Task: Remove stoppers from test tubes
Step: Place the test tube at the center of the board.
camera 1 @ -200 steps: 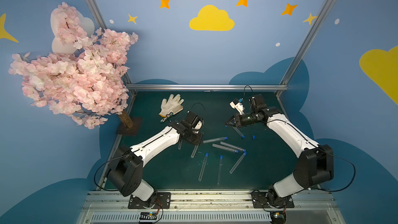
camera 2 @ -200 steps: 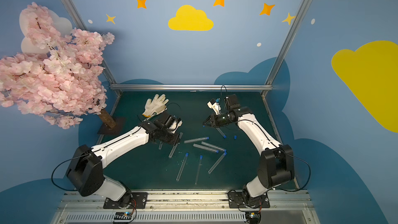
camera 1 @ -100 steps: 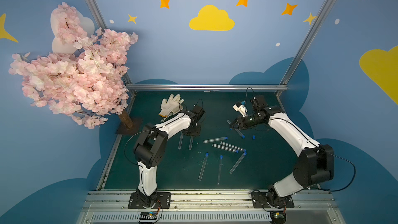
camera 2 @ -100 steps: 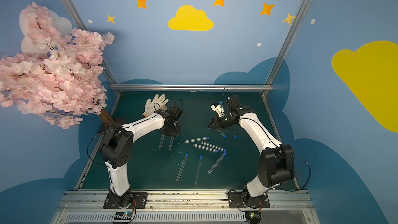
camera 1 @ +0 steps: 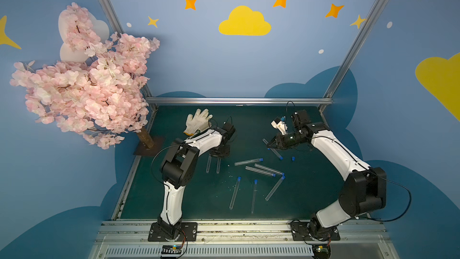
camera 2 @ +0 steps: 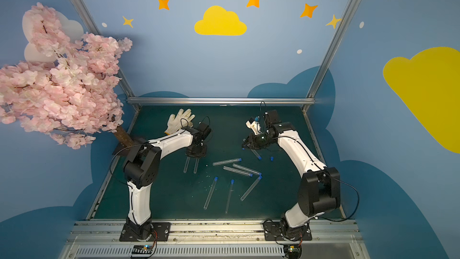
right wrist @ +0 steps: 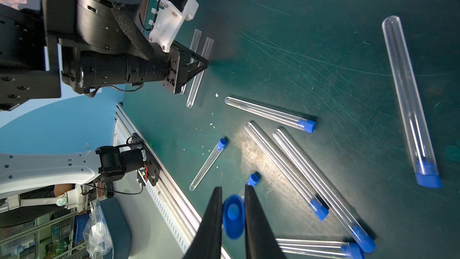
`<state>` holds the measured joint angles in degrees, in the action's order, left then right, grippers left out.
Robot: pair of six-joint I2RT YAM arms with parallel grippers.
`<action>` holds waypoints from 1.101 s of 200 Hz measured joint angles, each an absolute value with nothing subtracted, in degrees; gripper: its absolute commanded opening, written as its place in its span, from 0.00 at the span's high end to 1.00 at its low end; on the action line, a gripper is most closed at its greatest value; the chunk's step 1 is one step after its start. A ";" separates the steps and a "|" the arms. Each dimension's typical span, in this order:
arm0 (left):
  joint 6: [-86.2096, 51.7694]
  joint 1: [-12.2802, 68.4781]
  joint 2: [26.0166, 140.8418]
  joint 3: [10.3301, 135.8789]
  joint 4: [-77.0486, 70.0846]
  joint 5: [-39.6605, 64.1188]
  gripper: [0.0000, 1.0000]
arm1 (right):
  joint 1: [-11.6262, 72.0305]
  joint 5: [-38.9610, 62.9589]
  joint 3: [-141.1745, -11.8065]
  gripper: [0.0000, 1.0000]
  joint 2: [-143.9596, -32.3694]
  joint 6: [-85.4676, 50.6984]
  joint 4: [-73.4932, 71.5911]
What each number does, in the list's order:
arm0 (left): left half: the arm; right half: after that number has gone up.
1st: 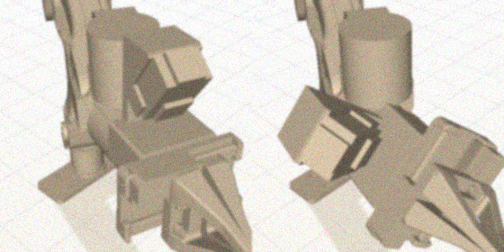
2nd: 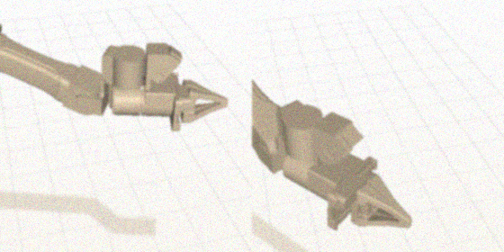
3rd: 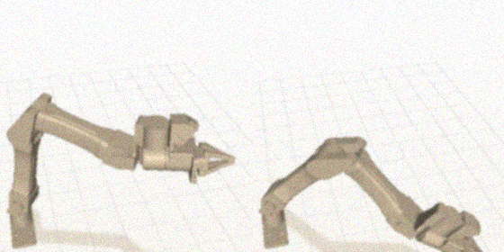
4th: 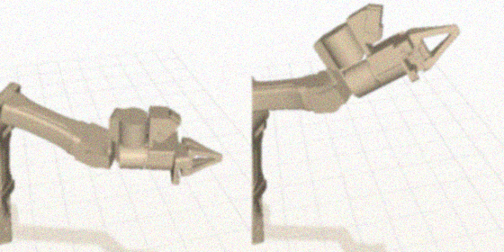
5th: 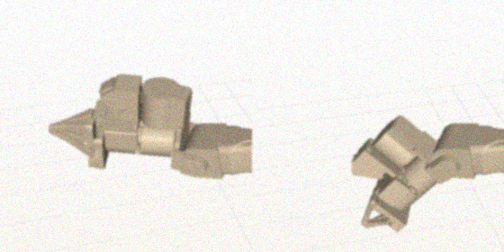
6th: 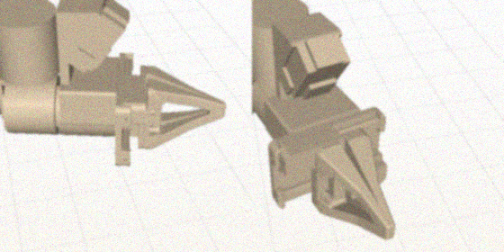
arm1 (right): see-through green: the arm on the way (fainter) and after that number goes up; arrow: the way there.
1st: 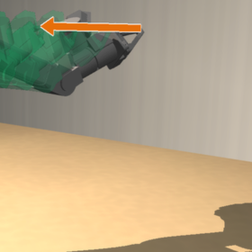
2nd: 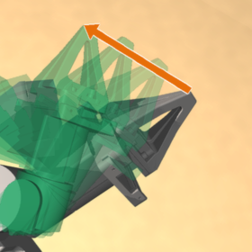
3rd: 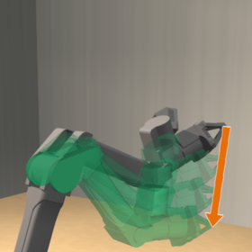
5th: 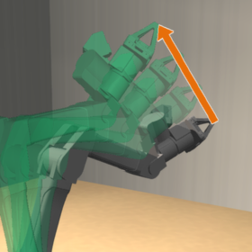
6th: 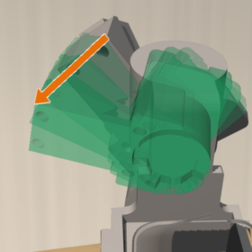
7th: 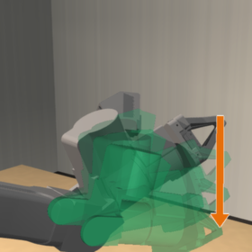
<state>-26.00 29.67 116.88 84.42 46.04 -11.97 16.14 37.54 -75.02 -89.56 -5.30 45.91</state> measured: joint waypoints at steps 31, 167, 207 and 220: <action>-26.26 29.63 117.86 84.18 45.89 -12.01 0.79 | 15.86 37.50 -75.02 1.00 -89.69 -5.30 45.91; -25.06 29.08 116.57 85.38 47.53 -8.43 0.36 | 12.62 31.79 -75.22 1.00 -91.15 -5.30 49.41; -24.29 29.23 110.72 85.36 48.84 -6.96 0.26 | 7.46 26.96 -74.76 1.00 -91.31 -5.72 51.46; -24.05 29.52 108.73 85.23 48.82 -6.44 0.23 | 5.23 25.65 -74.22 1.00 -91.50 -6.02 51.55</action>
<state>-24.05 29.52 108.73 85.23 48.82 -6.44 5.23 25.65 -74.22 -91.50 -6.02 51.55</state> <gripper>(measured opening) 0.751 0.159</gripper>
